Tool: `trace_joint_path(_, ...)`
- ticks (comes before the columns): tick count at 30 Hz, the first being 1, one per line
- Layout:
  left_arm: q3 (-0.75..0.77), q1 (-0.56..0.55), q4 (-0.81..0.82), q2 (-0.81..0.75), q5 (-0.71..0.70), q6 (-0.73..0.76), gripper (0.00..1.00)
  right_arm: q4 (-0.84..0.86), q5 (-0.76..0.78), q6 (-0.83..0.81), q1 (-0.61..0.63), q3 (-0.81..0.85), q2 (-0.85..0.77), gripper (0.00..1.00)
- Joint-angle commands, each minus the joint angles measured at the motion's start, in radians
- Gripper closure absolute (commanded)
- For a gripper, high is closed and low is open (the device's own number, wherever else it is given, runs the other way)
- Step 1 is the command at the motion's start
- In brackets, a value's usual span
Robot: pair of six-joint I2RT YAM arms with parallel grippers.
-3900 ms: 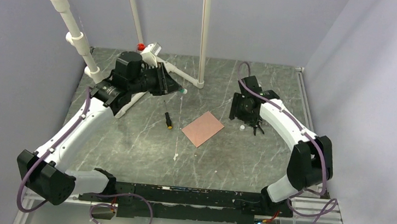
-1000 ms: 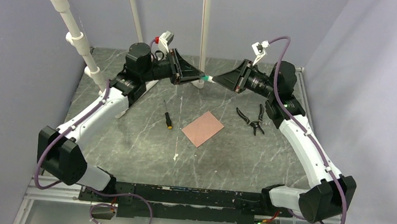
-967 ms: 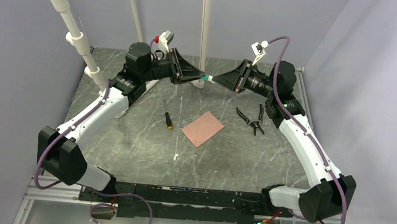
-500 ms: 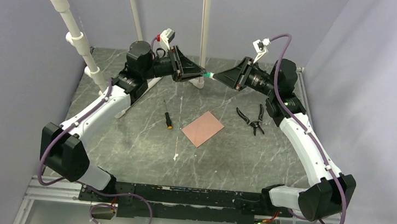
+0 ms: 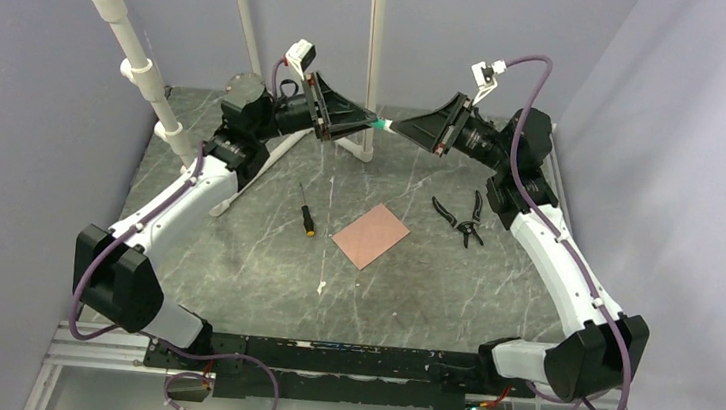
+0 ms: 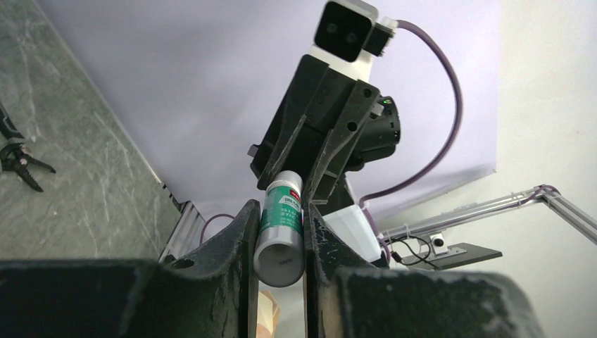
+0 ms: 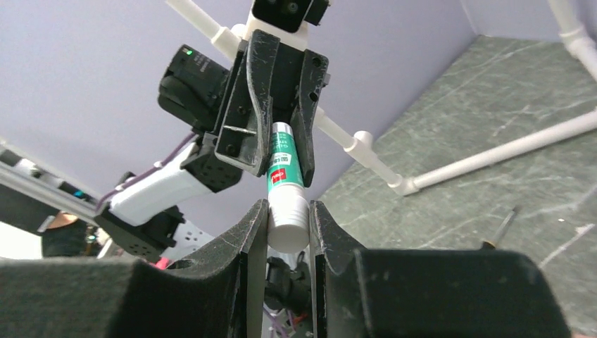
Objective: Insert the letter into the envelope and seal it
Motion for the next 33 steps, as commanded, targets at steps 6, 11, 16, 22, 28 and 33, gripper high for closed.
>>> trace_joint_path(6,0.053,-0.064,0.154,0.027,0.056,-0.010,0.98,0.272,-0.077,0.258,0.058,-0.006,0.064,1.00)
trace_joint_path(11,0.056,-0.092,0.090,0.030,0.049,0.057,0.98,0.328,-0.037,0.351,0.077,-0.012,0.076,1.00)
trace_joint_path(16,0.062,-0.112,-0.014,0.034,0.079,0.171,0.98,0.300,-0.011,0.365,0.096,0.011,0.077,1.00)
trace_joint_path(22,0.090,-0.162,-0.067,0.062,0.136,0.280,0.97,0.300,-0.033,0.407,0.114,0.048,0.100,1.00)
trace_joint_path(28,0.020,-0.190,-0.050,0.064,0.143,0.306,0.97,0.415,-0.020,0.536,0.113,0.046,0.112,1.00)
trace_joint_path(33,0.011,-0.192,-0.066,0.067,0.139,0.331,0.98,0.477,-0.027,0.609,0.114,0.052,0.126,1.00)
